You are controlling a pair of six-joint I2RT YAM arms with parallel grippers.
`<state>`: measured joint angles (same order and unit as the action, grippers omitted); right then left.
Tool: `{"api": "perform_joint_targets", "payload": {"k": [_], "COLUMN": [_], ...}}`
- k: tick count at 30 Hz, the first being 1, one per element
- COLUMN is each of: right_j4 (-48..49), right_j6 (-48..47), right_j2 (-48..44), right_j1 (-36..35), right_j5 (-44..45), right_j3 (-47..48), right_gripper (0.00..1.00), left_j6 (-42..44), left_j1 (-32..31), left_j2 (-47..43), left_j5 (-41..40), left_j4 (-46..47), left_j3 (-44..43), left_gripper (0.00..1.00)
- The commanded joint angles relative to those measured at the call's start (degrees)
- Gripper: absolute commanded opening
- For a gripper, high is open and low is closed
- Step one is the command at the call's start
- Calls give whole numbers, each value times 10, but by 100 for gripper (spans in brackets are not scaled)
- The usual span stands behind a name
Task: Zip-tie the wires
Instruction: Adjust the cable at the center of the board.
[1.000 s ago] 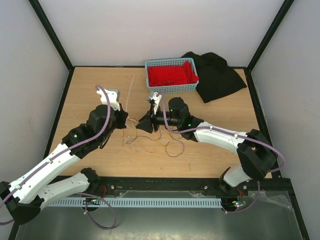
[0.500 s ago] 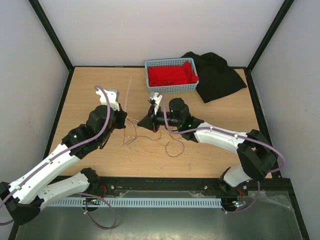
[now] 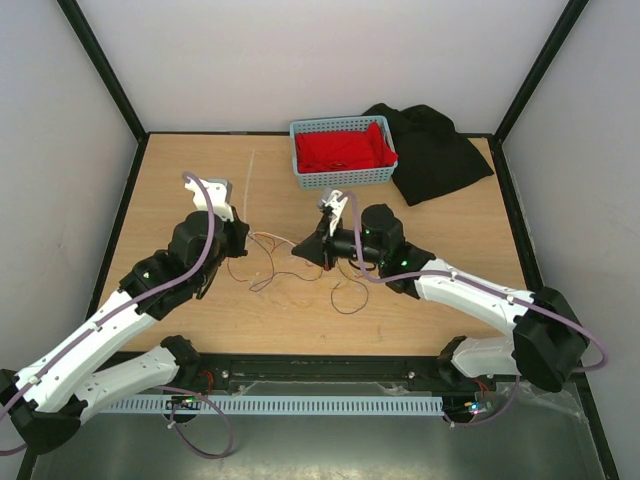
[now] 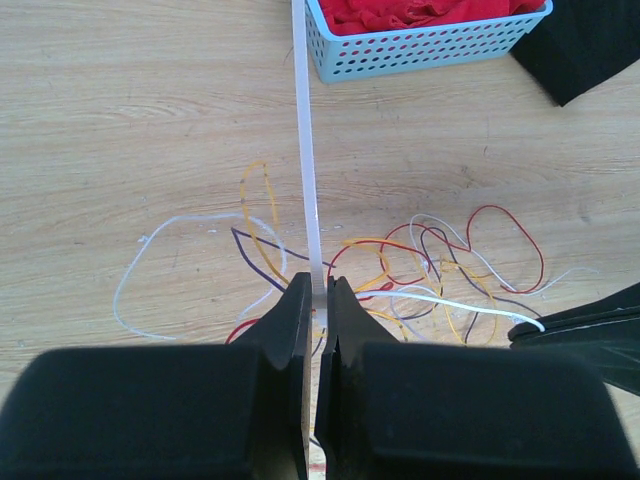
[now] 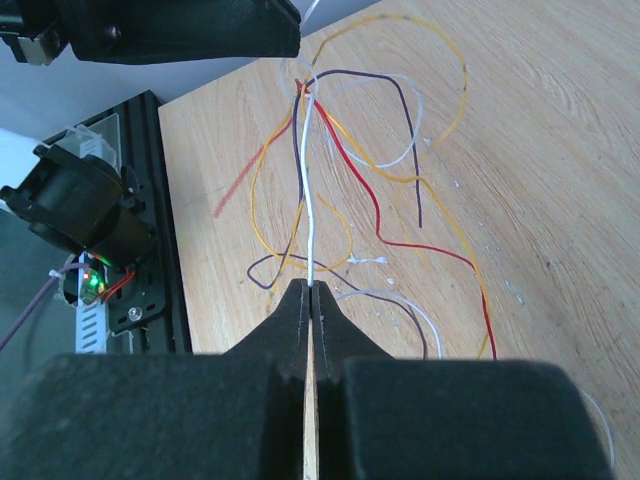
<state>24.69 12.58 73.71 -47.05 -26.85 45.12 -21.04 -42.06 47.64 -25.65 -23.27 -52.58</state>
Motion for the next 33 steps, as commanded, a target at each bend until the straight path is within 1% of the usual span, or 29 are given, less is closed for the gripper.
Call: {"api": "perform_joint_targets", "payload": {"k": [1, 11, 23, 33], "right_j4": [-19, -56, -66, -66], "right_j6": [-6, -17, -11, 3], "right_j2": [-30, -75, -124, -158], "right_j1": [5, 15, 31, 66], "right_j5": [5, 19, 20, 5], "right_j3": [-9, -11, -24, -41], "right_gripper": [1, 1, 1, 1], "left_j6": [4, 3, -2, -5], "left_j1": [5, 10, 22, 32], "left_j2": [-9, -12, -19, -25], "left_j5": [-10, -8, -3, 1], "left_j4": [-2, -6, -12, -16], "left_j3": [3, 6, 13, 18], "left_gripper": [0, 0, 0, 0]}}
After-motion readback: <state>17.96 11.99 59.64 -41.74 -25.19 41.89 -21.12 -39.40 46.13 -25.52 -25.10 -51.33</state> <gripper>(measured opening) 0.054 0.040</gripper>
